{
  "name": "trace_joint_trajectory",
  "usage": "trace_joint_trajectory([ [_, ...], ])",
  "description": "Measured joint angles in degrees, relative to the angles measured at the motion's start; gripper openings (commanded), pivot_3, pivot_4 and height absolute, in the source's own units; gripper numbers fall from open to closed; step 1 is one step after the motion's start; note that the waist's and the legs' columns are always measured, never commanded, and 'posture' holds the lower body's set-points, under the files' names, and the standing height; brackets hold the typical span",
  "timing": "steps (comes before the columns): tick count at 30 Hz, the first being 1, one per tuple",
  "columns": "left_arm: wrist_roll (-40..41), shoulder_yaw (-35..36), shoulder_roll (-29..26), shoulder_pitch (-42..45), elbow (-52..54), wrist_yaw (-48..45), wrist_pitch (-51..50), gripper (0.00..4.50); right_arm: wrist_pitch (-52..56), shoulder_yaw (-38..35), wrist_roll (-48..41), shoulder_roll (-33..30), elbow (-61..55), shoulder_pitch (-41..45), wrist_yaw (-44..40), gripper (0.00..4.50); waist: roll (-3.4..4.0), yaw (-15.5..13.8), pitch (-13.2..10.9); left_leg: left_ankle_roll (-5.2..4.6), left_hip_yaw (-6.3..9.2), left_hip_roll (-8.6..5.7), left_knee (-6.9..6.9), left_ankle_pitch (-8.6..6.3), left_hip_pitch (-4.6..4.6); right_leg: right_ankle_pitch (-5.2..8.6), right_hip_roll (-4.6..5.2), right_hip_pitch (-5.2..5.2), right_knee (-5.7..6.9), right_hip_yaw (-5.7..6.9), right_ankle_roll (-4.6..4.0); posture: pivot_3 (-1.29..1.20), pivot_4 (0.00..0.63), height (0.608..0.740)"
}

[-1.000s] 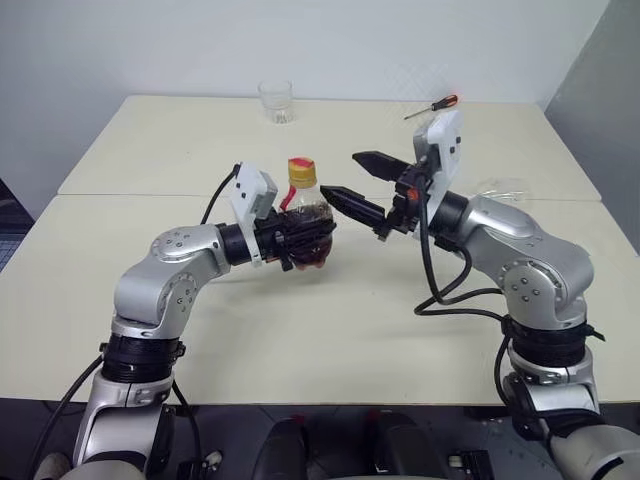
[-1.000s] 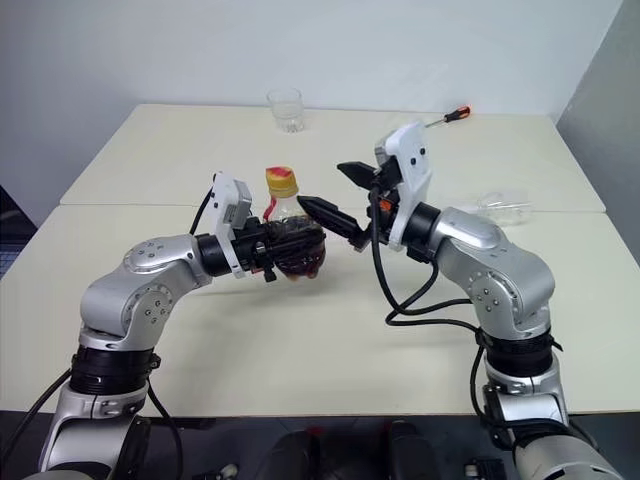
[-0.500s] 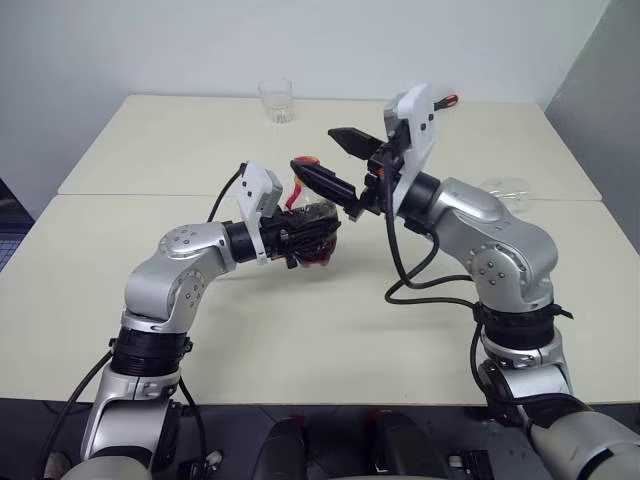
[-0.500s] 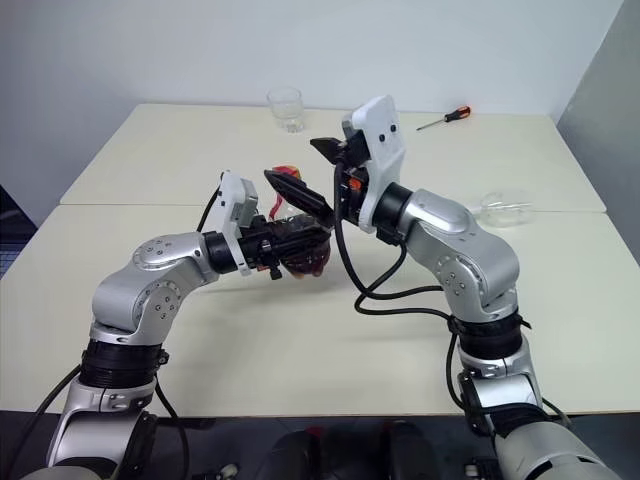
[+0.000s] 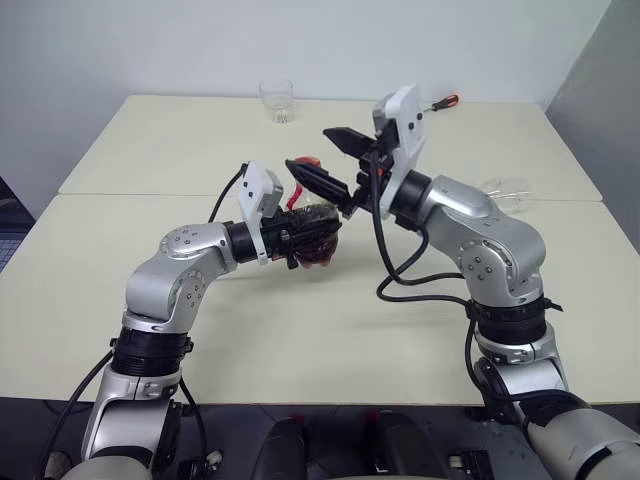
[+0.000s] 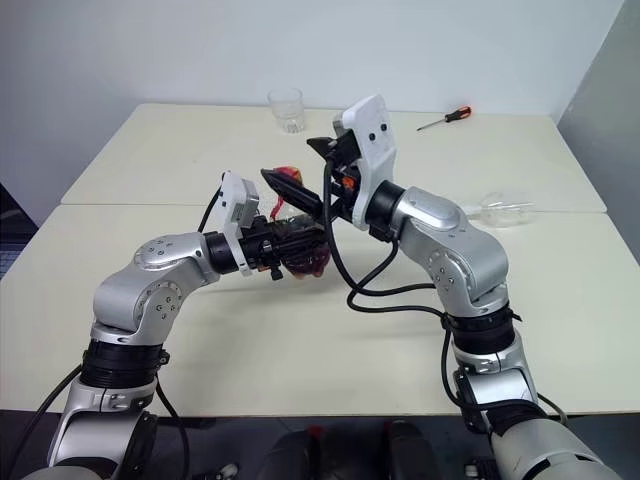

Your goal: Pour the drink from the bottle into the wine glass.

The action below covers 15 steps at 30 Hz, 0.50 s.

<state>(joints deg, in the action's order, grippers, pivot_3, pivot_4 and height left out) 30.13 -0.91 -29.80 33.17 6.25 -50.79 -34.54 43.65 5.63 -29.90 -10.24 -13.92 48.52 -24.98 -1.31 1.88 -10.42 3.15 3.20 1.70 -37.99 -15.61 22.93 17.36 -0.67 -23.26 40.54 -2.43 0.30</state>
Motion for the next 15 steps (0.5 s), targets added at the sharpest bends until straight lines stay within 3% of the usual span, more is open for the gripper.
trace_joint_trajectory([
  [15,-0.1,-0.2,0.0,0.0,-0.2,0.1,0.0,1.32,0.0,-0.2,0.1,-5.1,-1.8,-1.0,-2.5,4.5,0.0,0.0,0.0,0.0,0.0,-0.01,0.0,0.0,0.01,0.0,0.0,0.0,-0.01,0.01,0.0,0.0,0.15,0.74],
])
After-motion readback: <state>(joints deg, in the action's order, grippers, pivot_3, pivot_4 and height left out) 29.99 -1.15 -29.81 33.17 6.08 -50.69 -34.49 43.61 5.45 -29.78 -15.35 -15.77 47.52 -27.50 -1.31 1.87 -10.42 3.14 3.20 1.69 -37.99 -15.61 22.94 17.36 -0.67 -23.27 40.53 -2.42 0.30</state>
